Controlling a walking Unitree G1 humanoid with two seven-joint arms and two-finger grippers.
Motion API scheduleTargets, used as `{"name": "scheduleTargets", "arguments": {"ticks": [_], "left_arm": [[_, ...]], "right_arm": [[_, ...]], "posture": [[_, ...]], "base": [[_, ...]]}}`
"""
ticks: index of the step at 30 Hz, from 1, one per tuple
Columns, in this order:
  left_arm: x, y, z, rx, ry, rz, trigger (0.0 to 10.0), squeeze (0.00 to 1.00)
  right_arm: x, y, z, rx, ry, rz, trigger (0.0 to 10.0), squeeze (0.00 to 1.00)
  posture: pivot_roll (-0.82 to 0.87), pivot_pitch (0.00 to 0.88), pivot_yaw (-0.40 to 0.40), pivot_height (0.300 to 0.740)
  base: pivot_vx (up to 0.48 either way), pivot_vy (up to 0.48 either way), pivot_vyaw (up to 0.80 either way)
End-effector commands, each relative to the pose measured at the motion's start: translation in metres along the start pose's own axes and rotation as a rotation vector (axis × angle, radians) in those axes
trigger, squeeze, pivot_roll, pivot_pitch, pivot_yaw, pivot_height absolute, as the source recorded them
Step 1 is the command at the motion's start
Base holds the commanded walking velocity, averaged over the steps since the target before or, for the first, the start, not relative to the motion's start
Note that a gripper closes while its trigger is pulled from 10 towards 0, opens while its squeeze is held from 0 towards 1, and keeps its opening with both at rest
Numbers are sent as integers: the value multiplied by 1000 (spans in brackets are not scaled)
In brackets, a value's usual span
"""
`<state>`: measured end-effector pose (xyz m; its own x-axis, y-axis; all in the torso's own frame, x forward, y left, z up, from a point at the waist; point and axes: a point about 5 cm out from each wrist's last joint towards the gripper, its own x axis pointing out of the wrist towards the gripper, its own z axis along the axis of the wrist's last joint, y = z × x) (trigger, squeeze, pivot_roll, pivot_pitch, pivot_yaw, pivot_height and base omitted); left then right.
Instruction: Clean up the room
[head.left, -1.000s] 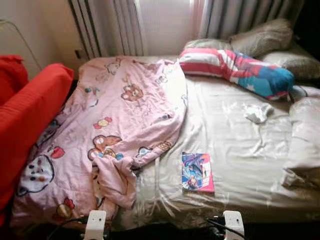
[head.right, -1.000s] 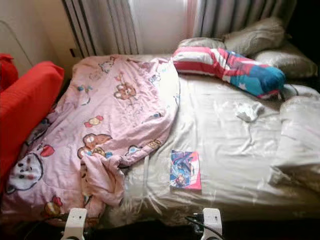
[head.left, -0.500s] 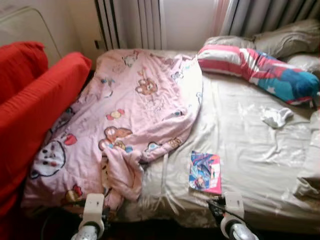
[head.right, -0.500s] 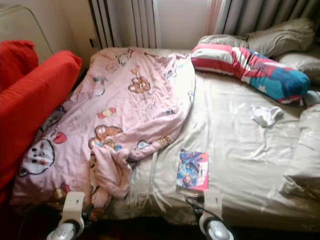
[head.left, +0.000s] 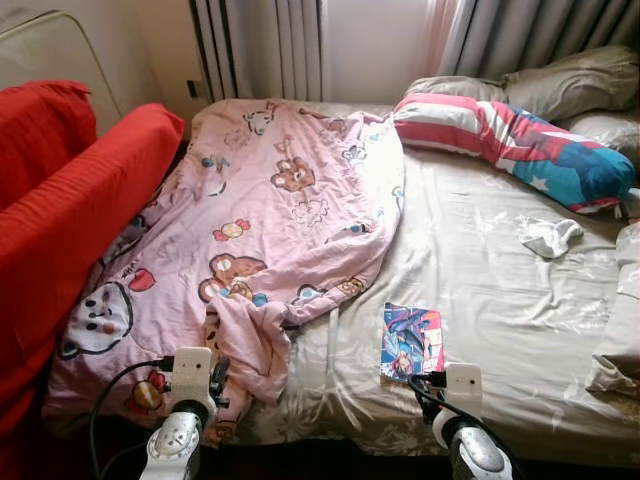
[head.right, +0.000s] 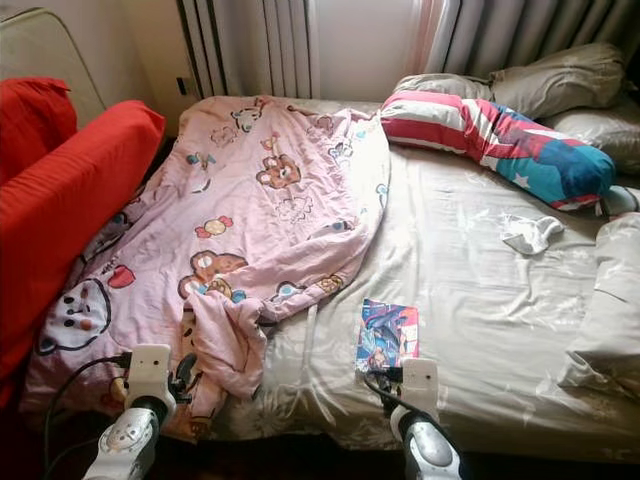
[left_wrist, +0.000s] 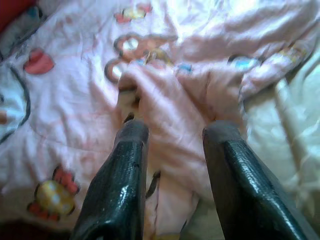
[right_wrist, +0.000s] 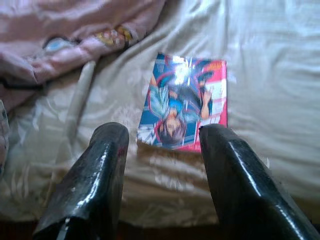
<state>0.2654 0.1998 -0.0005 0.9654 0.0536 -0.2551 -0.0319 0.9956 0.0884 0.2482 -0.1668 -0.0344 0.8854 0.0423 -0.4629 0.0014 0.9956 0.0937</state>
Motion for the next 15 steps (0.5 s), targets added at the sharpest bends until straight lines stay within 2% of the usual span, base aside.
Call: {"name": "scheduleTargets", "arguments": {"ticks": [1, 5, 13, 14, 15], "left_arm": [[-3, -3, 1, -11, -29, -15, 10000, 0], [-8, -3, 8, -18, -109, -30, 10000, 0], [-9, -5, 21, -48, -180, -35, 10000, 0], [-10, -4, 22, -49, -185, -36, 10000, 0], [-14, -4, 22, -36, -191, -45, 10000, 0]], "right_arm": [[2, -1, 9, 0, -50, 1, 10000, 0], [3, -2, 23, 5, -136, -2, 10000, 0], [-3, -9, 31, -2, -241, -68, 10000, 0], [-5, -12, 34, -26, -270, -91, 10000, 0], [-11, -15, 43, -42, -353, -113, 10000, 0]], "posture": [[1, 35, -50, 740], [6, 24, -55, 740], [7, 0, -59, 740], [7, 0, -58, 740], [-8, 0, -56, 740]], "base": [[0, 0, 0], [0, 0, 0], [0, 0, 0], [0, 0, 0], [0, 0, 0]]}}
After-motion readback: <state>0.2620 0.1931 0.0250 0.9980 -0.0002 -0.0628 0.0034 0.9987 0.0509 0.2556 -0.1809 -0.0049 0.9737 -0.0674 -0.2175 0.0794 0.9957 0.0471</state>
